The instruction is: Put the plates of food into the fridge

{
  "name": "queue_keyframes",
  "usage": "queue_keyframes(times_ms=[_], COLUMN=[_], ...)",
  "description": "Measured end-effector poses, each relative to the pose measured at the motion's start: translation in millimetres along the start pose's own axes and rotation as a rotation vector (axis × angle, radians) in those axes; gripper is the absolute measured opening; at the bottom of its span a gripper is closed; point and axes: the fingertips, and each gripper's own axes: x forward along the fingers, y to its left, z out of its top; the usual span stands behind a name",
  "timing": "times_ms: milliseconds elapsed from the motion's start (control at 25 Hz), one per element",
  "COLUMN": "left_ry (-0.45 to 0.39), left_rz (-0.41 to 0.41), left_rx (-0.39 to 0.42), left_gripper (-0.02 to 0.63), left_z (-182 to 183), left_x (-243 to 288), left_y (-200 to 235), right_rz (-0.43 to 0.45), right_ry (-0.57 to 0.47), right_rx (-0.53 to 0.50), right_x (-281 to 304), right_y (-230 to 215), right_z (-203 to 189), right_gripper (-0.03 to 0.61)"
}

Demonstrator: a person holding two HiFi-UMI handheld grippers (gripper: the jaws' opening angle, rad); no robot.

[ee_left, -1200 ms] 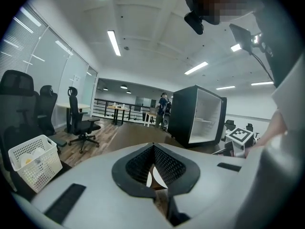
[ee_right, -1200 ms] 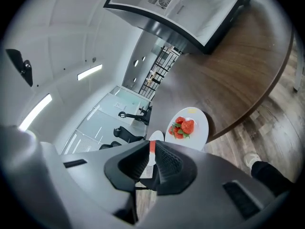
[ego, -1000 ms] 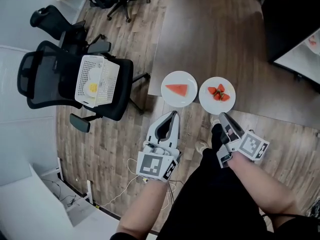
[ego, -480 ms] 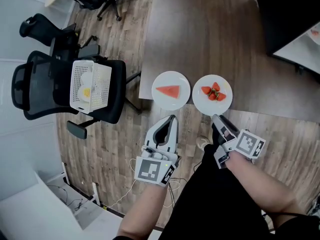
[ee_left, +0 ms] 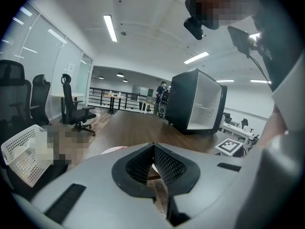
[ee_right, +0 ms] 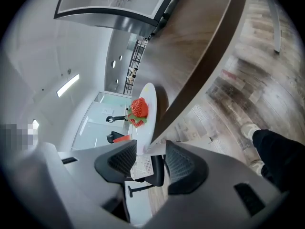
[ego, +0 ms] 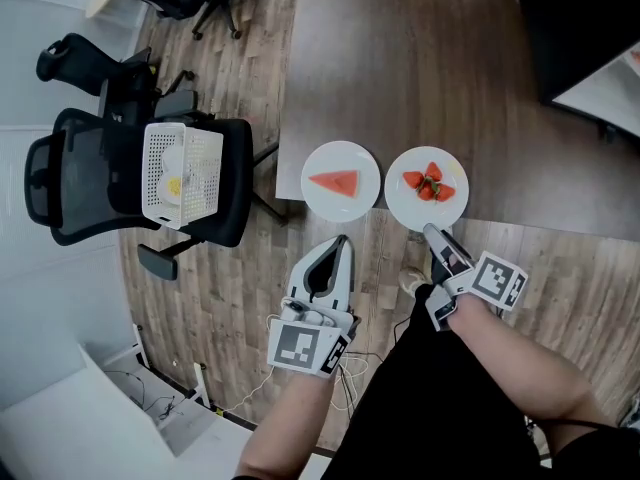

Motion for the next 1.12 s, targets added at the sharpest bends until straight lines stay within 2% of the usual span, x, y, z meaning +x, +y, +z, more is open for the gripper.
queue_keyframes(times_ms=[200, 400, 520, 640, 800, 1120], left_ry=[0.018, 0.039, 0.042, 0.043, 0.046, 0.045], left_rz=[0.007, 0.018, 0.023, 0.023, 0.023, 0.013], left_rx=[0.003, -0.001, -0.007, -0.013, -0.02, -0.013], left_gripper=[0.003, 0.003, 0.003, 0.003, 0.003, 0.003], left_z=[-5, -12, -13, -13, -11, -9], left_x=[-1, -3, -3, -1, 0, -2], left_y=[2, 8, 11, 11, 13, 10], right_rz=[0.033, 0.133, 0.16, 0.14, 0.176, 0.208], right_ry=[-0.008, -0.012, -0.02, -0.019, -0.022, -0.038], right_rx=[0.017, 0.061, 0.062, 0.066, 0.062, 0.059], right_x=[14, 30, 31, 29, 26, 16], right_y=[-2, 6, 15, 15, 25, 28], right_z=[6, 7, 9, 9, 8, 13], right_gripper=[0.192, 0.19, 0.148, 0.112, 0.049, 0.023])
